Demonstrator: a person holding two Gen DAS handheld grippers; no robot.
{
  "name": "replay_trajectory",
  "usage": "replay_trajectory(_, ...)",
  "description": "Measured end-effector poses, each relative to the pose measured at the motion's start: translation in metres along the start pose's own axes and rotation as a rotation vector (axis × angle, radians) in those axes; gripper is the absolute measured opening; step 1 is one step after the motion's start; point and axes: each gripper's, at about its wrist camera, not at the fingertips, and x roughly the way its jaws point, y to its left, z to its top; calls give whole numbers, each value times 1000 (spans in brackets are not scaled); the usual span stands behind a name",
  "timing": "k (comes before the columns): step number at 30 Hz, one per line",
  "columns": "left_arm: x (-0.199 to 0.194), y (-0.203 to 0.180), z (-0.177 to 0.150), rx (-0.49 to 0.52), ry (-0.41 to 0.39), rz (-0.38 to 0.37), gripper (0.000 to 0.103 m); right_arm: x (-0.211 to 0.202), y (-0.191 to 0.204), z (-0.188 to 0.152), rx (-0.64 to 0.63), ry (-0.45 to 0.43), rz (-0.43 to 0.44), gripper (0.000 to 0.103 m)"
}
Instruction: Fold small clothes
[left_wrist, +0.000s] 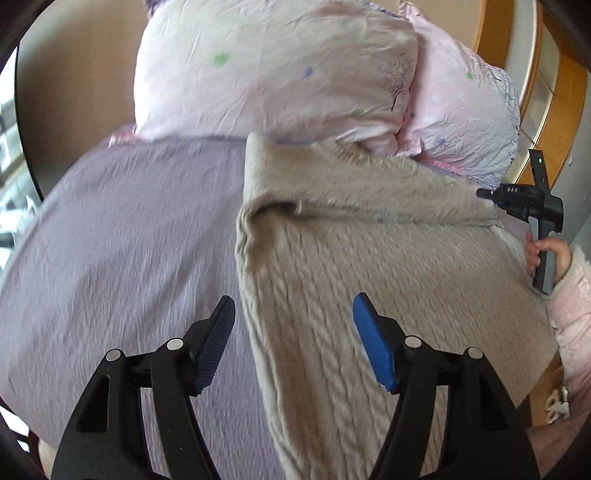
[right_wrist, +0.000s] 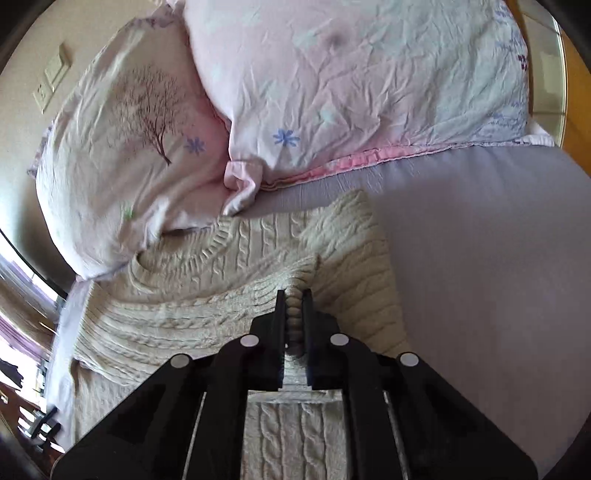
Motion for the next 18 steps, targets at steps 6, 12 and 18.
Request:
replay_trajectory(6, -12, 14, -35, -55, 68, -104, 67, -69, -9, -50, -81, 13, 5, 59)
replay_trajectory(12, -31, 8, -62, -62, 77, -171, 67, -114, -55, -112, -21, 121, 29, 59)
replay_trajectory(18, -56, -8, -91, -46, 76, -179, 62, -140, -65, -156, -20, 153, 90, 54)
